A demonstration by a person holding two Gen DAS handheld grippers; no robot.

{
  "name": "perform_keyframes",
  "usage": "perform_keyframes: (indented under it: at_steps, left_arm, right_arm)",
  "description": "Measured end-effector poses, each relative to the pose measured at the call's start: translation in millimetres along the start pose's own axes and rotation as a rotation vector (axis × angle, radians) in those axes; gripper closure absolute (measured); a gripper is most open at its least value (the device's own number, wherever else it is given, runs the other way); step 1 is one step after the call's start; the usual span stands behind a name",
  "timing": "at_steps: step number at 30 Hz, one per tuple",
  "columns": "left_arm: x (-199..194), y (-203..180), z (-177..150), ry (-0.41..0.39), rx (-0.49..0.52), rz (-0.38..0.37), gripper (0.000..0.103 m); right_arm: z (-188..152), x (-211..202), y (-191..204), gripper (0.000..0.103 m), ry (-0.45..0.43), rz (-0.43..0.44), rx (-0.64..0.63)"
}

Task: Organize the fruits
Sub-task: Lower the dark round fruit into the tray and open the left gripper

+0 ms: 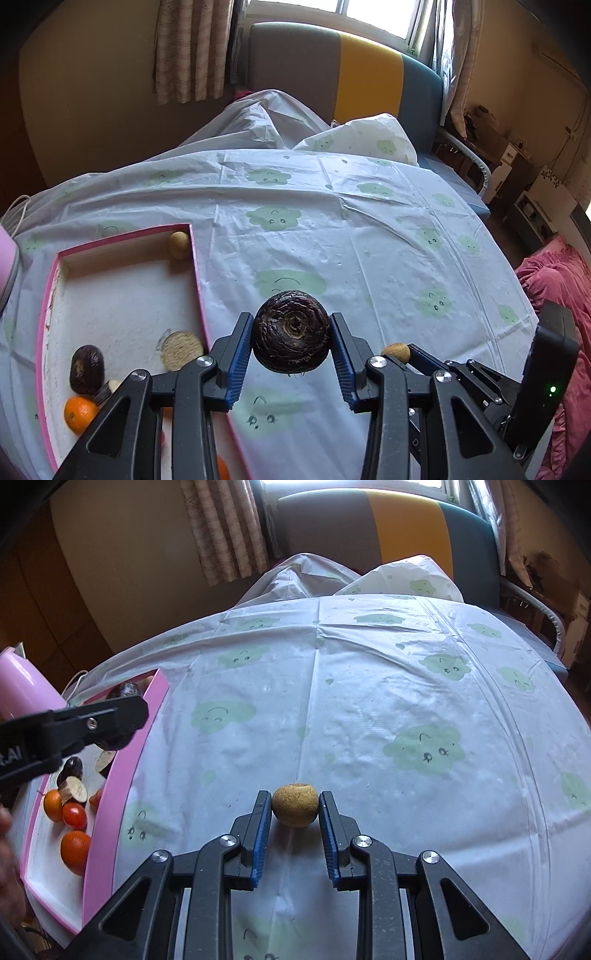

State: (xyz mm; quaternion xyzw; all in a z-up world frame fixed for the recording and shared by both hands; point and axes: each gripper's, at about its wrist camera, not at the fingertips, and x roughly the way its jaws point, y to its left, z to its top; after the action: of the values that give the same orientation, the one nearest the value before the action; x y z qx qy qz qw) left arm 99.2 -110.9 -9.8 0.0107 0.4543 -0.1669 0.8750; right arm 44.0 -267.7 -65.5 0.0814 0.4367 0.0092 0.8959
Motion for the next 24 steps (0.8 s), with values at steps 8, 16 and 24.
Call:
perform_keyframes:
  at_steps: [8, 16, 24]
  left_arm:
    - [-26.1, 18.9, -14.0, -0.042, -0.027, 0.014, 0.061]
    - [-47.5, 45.9, -30.2, -0.071, -0.060, 0.040, 0.061]
    - [-64.2, 89.2, -54.1, -0.085, -0.090, 0.112, 0.061]
  right_arm:
    - [-7.3, -5.7, 16.7, 0.077, 0.004, 0.002, -0.028]
    - [-12.5, -6.2, 35.5, 0.077, 0.011, 0.007, -0.064]
    - [-8.2, -8.5, 54.5, 0.077, 0.006, 0.019, -0.104]
